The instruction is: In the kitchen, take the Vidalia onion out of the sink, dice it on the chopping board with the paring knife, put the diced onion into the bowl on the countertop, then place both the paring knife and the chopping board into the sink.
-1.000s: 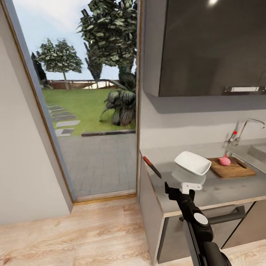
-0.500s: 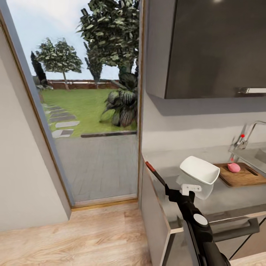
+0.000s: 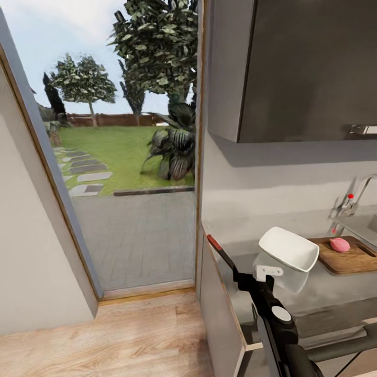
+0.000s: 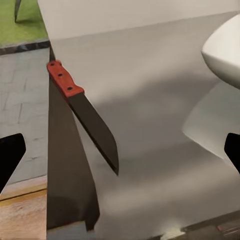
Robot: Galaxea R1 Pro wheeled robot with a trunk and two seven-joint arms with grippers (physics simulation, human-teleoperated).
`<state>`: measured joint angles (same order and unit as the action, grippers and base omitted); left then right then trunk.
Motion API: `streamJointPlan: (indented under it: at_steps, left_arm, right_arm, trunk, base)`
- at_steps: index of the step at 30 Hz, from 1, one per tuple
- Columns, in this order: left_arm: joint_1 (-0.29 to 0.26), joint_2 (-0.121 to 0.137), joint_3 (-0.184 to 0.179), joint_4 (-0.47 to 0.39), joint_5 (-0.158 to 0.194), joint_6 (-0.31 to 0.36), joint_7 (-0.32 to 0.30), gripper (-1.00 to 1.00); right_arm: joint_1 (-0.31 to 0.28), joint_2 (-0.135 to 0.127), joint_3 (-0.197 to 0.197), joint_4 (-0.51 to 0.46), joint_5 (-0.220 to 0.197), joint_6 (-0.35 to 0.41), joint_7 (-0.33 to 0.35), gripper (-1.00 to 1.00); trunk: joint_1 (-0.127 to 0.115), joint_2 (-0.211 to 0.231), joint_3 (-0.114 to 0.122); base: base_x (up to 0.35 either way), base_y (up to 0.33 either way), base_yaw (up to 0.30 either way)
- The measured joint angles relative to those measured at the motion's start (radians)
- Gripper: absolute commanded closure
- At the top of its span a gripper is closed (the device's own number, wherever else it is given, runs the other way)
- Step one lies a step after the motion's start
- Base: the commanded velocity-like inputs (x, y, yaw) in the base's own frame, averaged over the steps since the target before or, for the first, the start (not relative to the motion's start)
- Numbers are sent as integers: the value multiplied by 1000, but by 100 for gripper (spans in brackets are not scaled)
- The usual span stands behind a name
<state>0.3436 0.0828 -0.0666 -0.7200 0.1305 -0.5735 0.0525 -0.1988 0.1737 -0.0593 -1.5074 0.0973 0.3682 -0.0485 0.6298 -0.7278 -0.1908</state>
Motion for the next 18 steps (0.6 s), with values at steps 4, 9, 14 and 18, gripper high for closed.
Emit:
streamJointPlan:
  at_steps: [4,9,14,18]
  left_arm:
    - [0,0,0,0,-1,0,0,-100]
    - [0,0,0,-1,-1,0,0,-100]
    - [0,0,0,0,-1,0,0,-100]
    - [0,0,0,0,-1,0,0,-100]
  right_arm:
    - [0,0,1,7,0,0,0,-100]
    - [0,0,1,9,0,-1,0,-100]
    - [0,0,2,16,0,-19,0,-100]
    - [0,0,2,17,-1,-45,0,-100]
  trunk:
    - [0,0,0]
    - [0,0,0]
    - [0,0,0]
    - [0,0,0]
  base:
    - [5,0,0]
    - [1,0,0]
    - [0,0,0]
    - [0,0,0]
